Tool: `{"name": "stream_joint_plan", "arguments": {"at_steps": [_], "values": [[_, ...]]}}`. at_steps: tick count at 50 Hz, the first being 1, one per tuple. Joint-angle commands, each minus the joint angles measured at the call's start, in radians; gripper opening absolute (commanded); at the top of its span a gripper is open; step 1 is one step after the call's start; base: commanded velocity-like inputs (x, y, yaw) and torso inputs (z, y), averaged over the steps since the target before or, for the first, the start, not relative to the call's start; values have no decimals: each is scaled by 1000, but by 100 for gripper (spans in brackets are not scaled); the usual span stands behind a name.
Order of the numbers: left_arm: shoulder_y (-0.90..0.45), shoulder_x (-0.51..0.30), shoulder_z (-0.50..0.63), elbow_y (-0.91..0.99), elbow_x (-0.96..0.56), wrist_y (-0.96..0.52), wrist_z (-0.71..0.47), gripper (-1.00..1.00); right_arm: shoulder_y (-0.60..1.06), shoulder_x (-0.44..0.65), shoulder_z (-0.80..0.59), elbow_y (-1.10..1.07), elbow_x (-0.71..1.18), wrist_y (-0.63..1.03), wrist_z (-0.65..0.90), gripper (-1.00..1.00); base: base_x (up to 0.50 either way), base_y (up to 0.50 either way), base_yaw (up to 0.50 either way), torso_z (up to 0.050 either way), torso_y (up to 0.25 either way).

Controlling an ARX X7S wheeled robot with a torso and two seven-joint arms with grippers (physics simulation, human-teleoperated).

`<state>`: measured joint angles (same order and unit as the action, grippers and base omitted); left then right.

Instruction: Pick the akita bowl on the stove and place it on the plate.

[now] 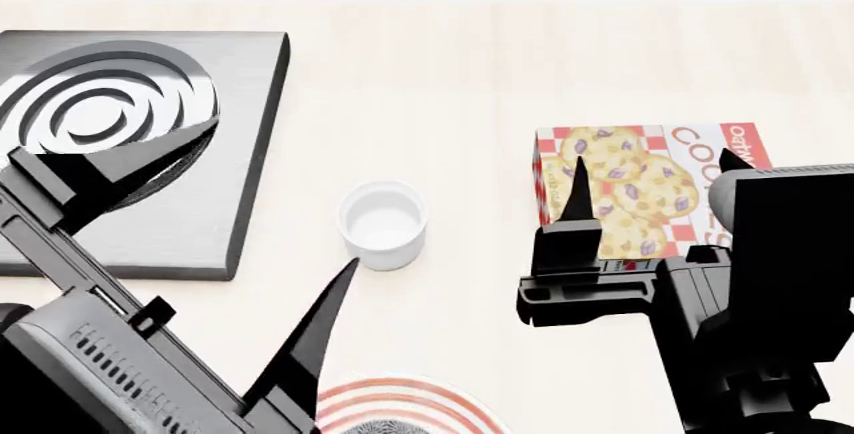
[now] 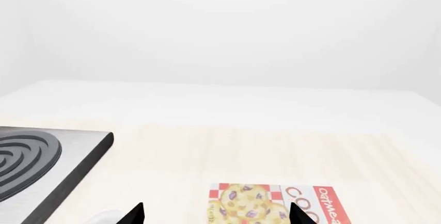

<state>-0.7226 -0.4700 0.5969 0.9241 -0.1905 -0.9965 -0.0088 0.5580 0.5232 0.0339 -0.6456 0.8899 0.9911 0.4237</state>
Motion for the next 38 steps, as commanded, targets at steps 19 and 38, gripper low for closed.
{"name": "stream_joint_plan", "arguments": {"at_steps": [19, 38], "values": [[7, 76, -228, -25, -100, -52, -24, 100, -2, 8, -14, 8, -2, -13, -2, 100, 0, 0, 0, 0, 0], [7, 116, -352, -85, -148, -61, -32, 100, -6, 12, -21, 19, -9, -30, -7, 100, 0, 0, 0, 0, 0]]}}
